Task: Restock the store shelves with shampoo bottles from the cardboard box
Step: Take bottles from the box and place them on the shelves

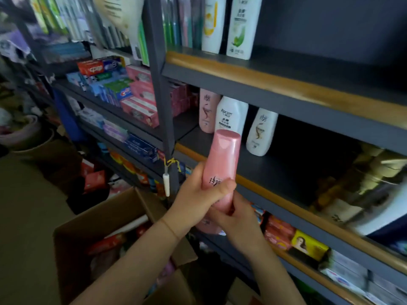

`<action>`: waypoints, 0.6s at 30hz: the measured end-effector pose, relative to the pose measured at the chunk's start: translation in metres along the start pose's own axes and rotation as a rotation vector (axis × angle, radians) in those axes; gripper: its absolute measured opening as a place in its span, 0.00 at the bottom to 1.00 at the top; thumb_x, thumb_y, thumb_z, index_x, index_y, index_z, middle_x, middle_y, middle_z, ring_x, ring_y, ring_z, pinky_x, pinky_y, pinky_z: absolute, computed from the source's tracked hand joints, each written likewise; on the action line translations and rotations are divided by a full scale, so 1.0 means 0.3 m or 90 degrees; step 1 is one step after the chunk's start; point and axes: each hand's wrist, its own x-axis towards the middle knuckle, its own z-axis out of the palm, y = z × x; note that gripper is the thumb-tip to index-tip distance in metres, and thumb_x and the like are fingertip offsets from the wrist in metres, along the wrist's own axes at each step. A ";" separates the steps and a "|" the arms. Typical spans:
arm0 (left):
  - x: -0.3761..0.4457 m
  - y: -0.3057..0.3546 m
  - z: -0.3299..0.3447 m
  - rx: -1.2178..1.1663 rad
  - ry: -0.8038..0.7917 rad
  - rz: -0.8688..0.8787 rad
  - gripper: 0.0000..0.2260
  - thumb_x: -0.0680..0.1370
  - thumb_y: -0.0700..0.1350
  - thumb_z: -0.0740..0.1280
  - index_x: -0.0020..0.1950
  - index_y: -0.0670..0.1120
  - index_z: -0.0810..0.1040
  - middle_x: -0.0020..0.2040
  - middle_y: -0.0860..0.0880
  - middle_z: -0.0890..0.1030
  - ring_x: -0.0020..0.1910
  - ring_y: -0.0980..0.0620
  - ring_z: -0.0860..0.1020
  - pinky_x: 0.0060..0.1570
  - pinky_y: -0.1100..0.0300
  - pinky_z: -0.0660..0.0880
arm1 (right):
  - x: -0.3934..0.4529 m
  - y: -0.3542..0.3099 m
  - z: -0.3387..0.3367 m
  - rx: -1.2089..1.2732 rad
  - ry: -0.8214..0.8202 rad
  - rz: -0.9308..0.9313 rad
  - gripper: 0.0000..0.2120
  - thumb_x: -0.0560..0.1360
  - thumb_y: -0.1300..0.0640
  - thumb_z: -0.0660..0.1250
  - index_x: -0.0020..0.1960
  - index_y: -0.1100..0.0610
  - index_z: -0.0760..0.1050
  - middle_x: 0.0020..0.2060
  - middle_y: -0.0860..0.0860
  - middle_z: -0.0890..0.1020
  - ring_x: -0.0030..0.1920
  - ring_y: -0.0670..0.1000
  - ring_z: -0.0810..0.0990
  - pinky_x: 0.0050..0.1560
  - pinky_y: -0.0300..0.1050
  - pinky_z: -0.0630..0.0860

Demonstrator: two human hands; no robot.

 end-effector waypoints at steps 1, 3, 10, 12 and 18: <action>0.005 0.001 0.020 0.022 -0.020 0.009 0.21 0.68 0.51 0.76 0.59 0.55 0.76 0.47 0.54 0.82 0.47 0.56 0.82 0.43 0.61 0.79 | 0.003 0.002 -0.030 -0.068 0.031 -0.020 0.12 0.70 0.57 0.75 0.51 0.48 0.77 0.40 0.46 0.84 0.41 0.40 0.82 0.39 0.35 0.77; 0.028 0.012 0.049 0.078 -0.065 0.042 0.23 0.67 0.51 0.78 0.59 0.57 0.76 0.47 0.58 0.82 0.49 0.57 0.81 0.43 0.64 0.78 | 0.020 0.003 -0.081 -0.159 0.088 -0.073 0.08 0.69 0.55 0.74 0.43 0.48 0.76 0.35 0.46 0.82 0.37 0.40 0.81 0.36 0.37 0.77; 0.257 0.018 0.061 0.048 -0.057 -0.016 0.25 0.82 0.64 0.50 0.65 0.54 0.79 0.68 0.54 0.78 0.69 0.54 0.72 0.67 0.53 0.68 | 0.114 -0.008 -0.225 -0.246 0.301 -0.156 0.25 0.65 0.48 0.79 0.57 0.56 0.78 0.48 0.51 0.83 0.50 0.51 0.81 0.49 0.48 0.80; 0.301 -0.054 0.032 0.280 -0.101 -0.045 0.18 0.84 0.52 0.58 0.73 0.54 0.72 0.75 0.52 0.68 0.76 0.51 0.64 0.70 0.57 0.61 | 0.165 -0.014 -0.246 -0.266 0.336 -0.156 0.27 0.65 0.51 0.80 0.61 0.58 0.77 0.53 0.53 0.82 0.55 0.52 0.80 0.53 0.46 0.79; 0.348 -0.189 -0.014 0.669 -0.166 -0.014 0.27 0.81 0.47 0.64 0.79 0.57 0.60 0.82 0.52 0.51 0.81 0.53 0.45 0.78 0.52 0.51 | 0.333 0.003 -0.273 -0.343 0.324 -0.101 0.27 0.68 0.54 0.78 0.63 0.59 0.74 0.56 0.54 0.80 0.56 0.53 0.79 0.52 0.41 0.74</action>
